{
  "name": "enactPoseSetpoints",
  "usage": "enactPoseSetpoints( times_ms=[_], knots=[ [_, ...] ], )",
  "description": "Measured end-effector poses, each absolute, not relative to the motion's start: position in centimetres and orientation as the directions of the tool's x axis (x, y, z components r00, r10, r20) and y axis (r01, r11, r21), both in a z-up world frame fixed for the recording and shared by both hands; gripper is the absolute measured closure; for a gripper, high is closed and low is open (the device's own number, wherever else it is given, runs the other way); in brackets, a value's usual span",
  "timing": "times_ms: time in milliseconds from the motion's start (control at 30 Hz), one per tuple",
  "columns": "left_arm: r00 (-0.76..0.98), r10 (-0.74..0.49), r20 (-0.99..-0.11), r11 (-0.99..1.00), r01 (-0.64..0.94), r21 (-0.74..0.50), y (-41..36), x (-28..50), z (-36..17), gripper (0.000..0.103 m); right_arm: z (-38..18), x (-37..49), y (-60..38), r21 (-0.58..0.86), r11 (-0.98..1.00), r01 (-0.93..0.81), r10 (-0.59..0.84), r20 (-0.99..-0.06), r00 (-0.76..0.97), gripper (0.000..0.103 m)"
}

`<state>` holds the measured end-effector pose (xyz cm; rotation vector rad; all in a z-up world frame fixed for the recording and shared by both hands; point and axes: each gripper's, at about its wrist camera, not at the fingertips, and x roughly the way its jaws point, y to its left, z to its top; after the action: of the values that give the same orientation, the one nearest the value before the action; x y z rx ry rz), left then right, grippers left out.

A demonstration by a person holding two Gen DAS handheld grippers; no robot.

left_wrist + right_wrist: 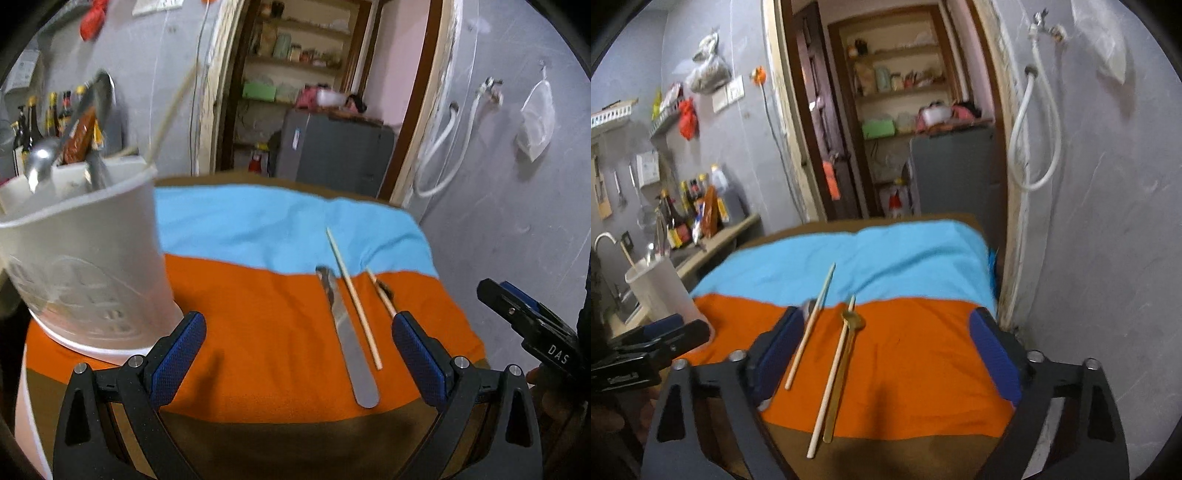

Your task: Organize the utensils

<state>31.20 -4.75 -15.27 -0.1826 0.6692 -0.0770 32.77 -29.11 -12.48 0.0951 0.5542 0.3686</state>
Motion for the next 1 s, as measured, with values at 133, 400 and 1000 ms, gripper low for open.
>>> enactPoseSetpoints(
  times_ms=[133,400,1000],
  knots=[
    [0.755,-0.126,-0.644,0.984,0.015,-0.175,-5.0,32.2,-16.3,0.005,-14.0,34.2,-28.2,0.207,0.909,-0.363,0.414,-0.567,0.712,0.041],
    [0.693,-0.155,-0.704,0.987,0.087,-0.132,-7.0,34.1,-17.7,0.039,-15.9,36.6,-26.5,0.229,0.881,-0.415,0.452,-0.668,0.591,0.063],
    [0.580,-0.179,-0.795,0.981,0.165,-0.100,-9.2,38.5,-19.5,0.070,-17.3,39.9,-26.2,0.284,0.863,-0.417,0.473,-0.742,0.474,0.097]
  ],
)
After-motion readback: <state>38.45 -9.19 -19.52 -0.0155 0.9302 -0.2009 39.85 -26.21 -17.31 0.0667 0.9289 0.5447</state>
